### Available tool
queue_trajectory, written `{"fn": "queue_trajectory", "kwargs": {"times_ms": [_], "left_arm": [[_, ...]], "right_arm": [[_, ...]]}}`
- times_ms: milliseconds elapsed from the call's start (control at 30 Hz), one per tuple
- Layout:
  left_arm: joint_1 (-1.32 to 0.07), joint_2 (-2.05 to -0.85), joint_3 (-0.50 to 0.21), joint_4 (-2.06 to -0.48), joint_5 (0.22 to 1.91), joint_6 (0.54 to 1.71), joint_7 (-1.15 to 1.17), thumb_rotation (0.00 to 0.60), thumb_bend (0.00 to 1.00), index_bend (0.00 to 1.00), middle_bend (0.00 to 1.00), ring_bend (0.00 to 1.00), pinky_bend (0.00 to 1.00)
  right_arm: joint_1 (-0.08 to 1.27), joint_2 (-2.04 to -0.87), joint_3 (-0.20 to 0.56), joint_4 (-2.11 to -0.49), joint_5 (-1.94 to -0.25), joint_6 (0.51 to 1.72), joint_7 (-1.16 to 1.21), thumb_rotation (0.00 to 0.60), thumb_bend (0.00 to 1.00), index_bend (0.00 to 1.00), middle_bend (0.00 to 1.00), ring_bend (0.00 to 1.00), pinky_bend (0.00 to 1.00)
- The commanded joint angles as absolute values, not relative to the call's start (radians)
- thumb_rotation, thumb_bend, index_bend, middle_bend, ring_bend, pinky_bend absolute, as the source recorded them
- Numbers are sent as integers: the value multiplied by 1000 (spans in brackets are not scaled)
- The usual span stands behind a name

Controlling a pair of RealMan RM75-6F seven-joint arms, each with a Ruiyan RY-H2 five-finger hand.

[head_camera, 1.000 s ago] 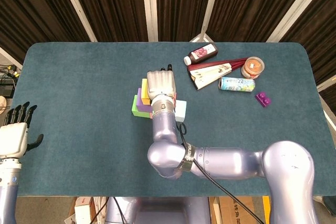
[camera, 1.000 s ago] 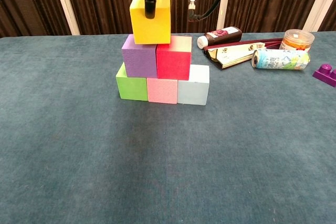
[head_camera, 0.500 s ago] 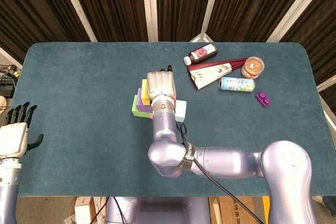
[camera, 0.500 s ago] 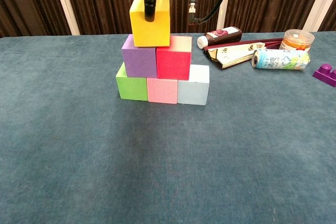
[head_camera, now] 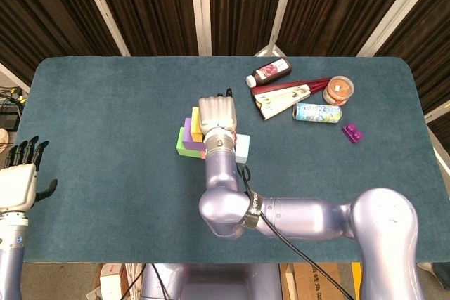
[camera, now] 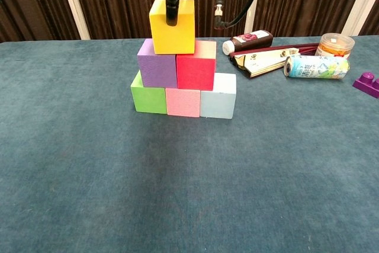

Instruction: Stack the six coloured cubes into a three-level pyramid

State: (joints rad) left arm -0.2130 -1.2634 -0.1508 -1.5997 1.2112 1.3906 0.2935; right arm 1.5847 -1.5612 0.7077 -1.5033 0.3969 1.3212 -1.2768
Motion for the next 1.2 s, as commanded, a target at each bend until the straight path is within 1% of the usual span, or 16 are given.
{"fn": "queue_trajectory", "kwargs": {"times_ms": [33,900,1067,1200], "left_arm": [[-213,-1265,-151,-1599,1211,1392,295,600,366,118,4,0,0],[-214,-1269,-153,-1598,1205,1394,301,600,366,119,3,0,0],[-214,-1269,-153,-1598,1203,1395,301,600,366,119,3,0,0],[-214,-1269,-153,-1598,1203,1395,304,600,366,119,3,0,0]], "right_arm": [[1582,-1561,710,-1503,394,1321,-1279,600,286,329,334,186,0],[1577,-1576,738,-1499,408,1337,-1312,600,287,329,333,185,0],[1577,-1578,742,-1497,402,1342,-1312,600,287,328,331,163,0],[1575,-1580,744,-1494,403,1343,-1316,600,286,300,308,143,0]]}}
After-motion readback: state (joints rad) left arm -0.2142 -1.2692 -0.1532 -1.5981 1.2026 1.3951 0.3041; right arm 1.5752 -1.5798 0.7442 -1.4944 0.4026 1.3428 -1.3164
